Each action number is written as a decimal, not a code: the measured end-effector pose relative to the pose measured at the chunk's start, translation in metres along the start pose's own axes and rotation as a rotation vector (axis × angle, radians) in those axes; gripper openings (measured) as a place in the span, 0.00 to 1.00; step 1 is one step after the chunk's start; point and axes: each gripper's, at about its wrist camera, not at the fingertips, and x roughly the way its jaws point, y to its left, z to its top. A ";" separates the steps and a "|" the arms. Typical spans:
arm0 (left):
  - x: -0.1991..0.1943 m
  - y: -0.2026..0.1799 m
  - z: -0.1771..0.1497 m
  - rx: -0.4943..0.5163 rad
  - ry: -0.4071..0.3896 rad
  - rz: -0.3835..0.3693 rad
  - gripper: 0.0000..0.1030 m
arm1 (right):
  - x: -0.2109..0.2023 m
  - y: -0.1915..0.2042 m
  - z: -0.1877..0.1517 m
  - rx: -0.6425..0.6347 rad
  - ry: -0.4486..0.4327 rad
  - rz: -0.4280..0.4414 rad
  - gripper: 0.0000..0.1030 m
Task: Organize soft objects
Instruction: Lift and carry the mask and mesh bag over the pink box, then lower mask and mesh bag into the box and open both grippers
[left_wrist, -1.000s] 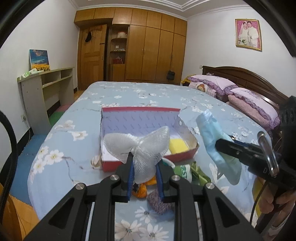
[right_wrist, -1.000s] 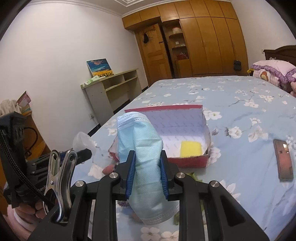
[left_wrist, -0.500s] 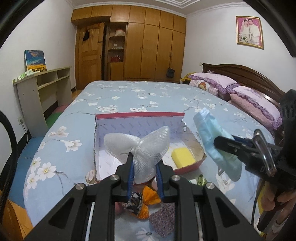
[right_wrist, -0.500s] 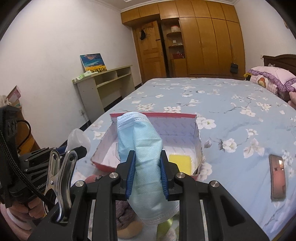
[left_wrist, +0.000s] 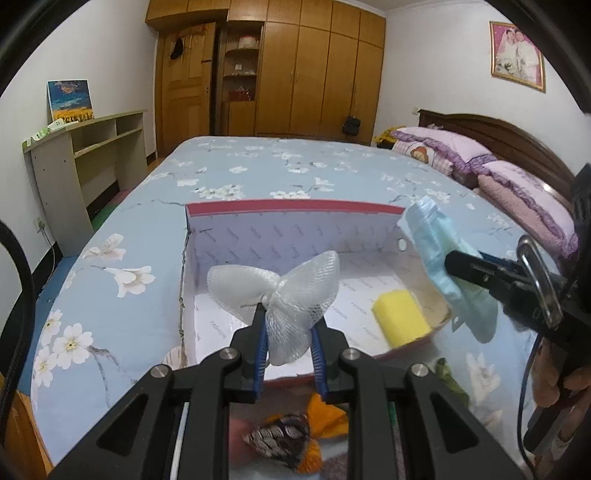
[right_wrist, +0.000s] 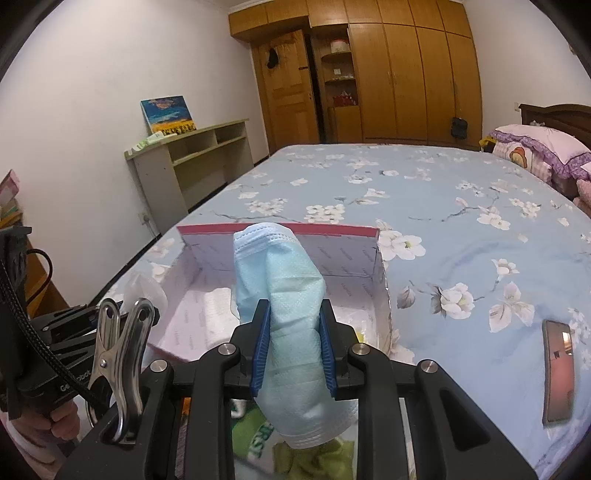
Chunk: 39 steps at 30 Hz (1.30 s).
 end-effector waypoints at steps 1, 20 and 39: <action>0.004 0.000 0.000 0.005 0.003 0.006 0.21 | 0.005 -0.002 0.001 0.000 0.005 -0.003 0.25; 0.091 0.012 -0.014 0.003 0.132 0.050 0.22 | 0.094 -0.032 -0.006 0.014 0.079 -0.040 0.25; 0.091 0.005 -0.011 0.014 0.119 0.066 0.48 | 0.102 -0.045 -0.010 0.079 0.091 -0.024 0.40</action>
